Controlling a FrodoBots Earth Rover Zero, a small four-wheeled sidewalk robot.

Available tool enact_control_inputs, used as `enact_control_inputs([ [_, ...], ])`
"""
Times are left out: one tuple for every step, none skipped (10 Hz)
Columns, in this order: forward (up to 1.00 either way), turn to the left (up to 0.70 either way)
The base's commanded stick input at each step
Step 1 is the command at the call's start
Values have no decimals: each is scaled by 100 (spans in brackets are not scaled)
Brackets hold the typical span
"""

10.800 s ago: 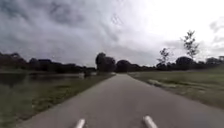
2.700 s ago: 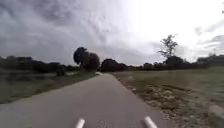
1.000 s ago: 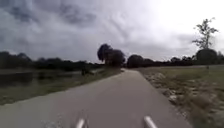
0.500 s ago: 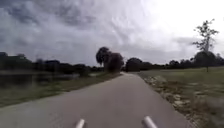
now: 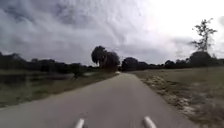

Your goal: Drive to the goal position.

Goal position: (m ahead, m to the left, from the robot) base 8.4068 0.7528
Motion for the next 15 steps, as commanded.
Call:
enact_control_inputs([
  [69,3],
  [69,3],
  [69,3],
  [69,3],
  [69,3],
  [69,3],
  [69,3],
  [69,3],
  [69,3],
  [69,3],
  [69,3],
  [69,3],
  [69,3],
  [69,3],
  [69,3],
])
